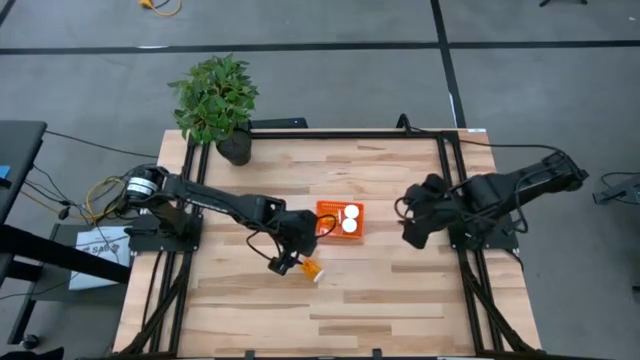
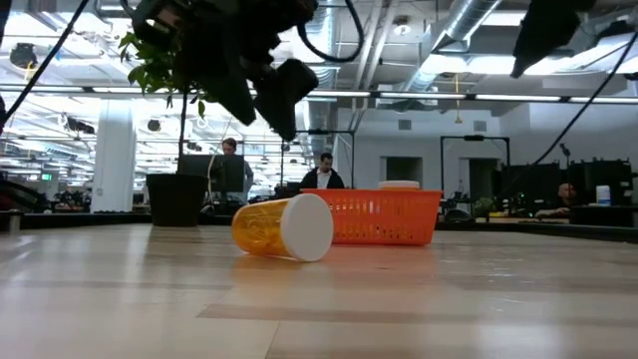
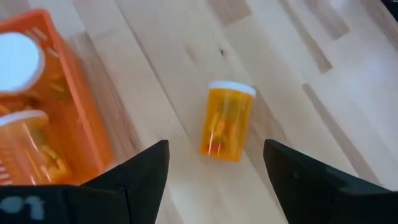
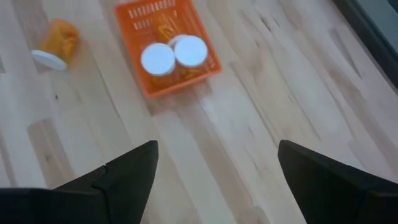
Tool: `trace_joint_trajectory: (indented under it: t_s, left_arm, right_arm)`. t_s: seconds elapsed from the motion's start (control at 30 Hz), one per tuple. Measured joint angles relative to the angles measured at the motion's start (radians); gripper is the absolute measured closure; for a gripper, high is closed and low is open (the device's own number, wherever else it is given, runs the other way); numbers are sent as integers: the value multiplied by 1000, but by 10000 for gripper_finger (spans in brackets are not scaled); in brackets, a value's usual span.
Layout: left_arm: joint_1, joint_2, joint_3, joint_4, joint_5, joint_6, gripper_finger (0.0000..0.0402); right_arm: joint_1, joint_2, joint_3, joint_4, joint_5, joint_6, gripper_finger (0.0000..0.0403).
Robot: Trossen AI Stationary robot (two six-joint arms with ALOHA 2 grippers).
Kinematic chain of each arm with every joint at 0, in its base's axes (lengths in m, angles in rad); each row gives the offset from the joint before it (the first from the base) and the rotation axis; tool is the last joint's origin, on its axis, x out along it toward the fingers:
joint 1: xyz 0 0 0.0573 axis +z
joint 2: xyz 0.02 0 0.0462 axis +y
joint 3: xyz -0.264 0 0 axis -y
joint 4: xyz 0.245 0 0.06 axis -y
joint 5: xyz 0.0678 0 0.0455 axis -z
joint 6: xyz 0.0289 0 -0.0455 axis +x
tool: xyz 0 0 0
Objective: Pick and place pill bottles into a basket
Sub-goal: Put the orange medicine bottle into the orange basket
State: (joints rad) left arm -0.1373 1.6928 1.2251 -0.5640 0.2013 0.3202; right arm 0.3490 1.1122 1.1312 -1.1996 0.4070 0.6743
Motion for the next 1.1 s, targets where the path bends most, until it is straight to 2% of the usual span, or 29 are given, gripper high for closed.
trace_joint_trajectory:
  t_s: [0.23, 0.5, 0.87, 1.1]
  left_arm:
    - [0, 34, 5, 1, 15, 4, 150]
    - [-15, 61, 11, 35, 55, 10, 150]
    - [-46, 61, 11, 39, -31, 19, 150]
    - [-47, 84, 9, 15, -41, -3, 150]
  right_arm:
    - [-18, -59, -65, -5, -1, -1, 78]
    - [-18, -42, -81, -27, -8, -12, 78]
    - [-18, -28, -82, -53, -12, -28, 78]
    - [-18, -28, -82, -53, 12, -29, 78]
